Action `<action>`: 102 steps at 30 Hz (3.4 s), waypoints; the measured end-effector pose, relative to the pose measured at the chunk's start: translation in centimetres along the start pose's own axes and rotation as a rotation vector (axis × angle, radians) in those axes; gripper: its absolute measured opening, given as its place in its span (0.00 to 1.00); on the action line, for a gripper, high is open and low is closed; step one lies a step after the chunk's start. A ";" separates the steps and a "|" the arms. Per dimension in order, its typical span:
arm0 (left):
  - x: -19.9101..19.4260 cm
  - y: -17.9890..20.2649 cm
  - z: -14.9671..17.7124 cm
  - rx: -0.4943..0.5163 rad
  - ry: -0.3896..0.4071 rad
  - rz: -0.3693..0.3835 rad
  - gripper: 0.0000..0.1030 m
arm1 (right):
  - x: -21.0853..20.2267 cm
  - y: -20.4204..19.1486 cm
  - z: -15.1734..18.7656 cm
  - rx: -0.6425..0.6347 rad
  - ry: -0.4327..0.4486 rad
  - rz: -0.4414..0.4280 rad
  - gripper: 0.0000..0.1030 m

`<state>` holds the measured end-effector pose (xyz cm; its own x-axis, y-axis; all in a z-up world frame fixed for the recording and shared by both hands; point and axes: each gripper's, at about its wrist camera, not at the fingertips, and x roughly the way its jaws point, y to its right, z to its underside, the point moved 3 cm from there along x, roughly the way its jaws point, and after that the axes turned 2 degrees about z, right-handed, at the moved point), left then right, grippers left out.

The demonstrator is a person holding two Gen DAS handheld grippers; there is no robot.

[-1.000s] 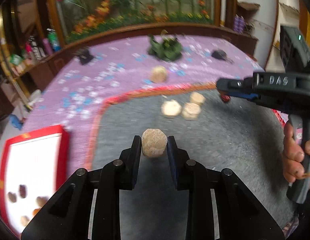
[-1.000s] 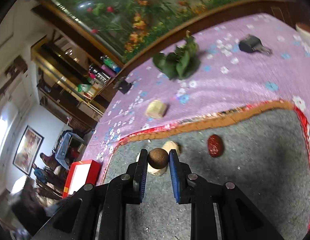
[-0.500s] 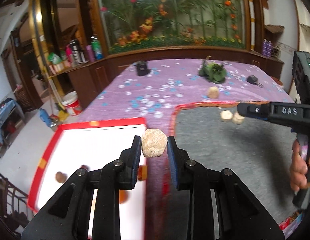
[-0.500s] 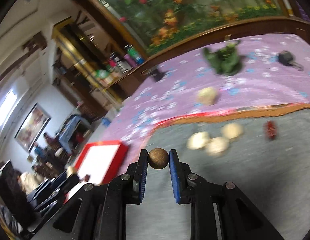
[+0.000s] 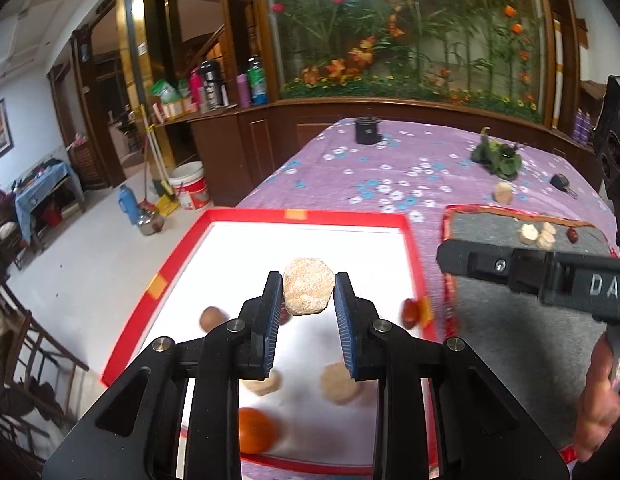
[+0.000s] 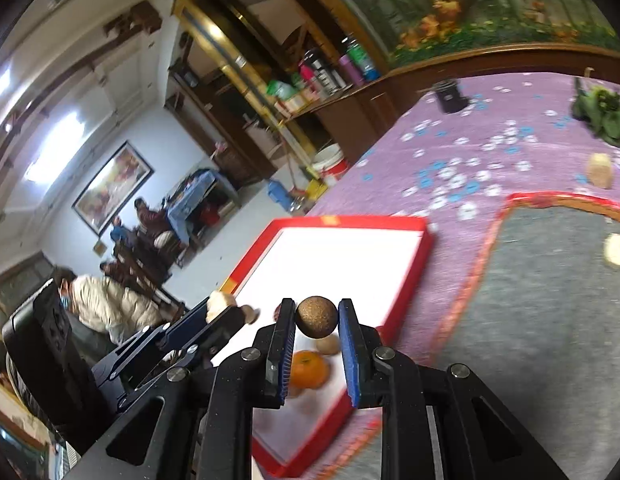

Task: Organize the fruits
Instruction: 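Carry the nut and beige chunk over the white tray and open both grippers, then grasp a red date with the right gripper while the left gripper grasps a beige hexagonal chunk, then carry the date and hexagonal chunk over the white tray and open both grippers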

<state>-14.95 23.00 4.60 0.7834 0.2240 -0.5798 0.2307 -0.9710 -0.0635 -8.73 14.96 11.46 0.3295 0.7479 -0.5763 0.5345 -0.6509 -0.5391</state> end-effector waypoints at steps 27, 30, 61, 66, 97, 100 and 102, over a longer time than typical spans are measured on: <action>3.1 -4.2 2.1 -0.074 -0.102 -0.133 0.59 | 3.1 1.8 0.0 0.097 0.002 -0.008 0.46; 2.8 -2.4 1.7 -0.037 -0.093 -0.112 0.59 | 1.7 3.6 -0.2 0.128 0.023 0.009 0.46; 2.1 19.6 -3.5 0.340 -0.113 0.254 0.59 | -13.6 29.7 -2.3 0.421 0.021 0.581 0.18; 4.2 24.3 -6.1 0.381 -0.082 0.300 0.61 | -14.0 30.9 -2.2 0.442 0.055 0.523 0.18; 8.1 31.4 -6.7 0.405 -0.129 0.381 0.26 | -18.5 28.9 -4.0 0.471 0.278 0.299 0.18; 5.0 28.1 -7.2 0.354 -0.053 0.302 0.26 | -18.7 26.5 -4.4 0.369 0.321 0.282 0.18; 3.4 26.0 -7.2 0.323 -0.014 0.255 0.26 | -18.3 25.1 -4.4 0.316 0.334 0.274 0.18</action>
<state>-2.13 -0.84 6.84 0.7837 -0.0262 -0.6205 -0.1648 -0.9721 -0.1671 2.08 -14.48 11.18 0.6817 0.5119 -0.5227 0.1508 -0.7974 -0.5843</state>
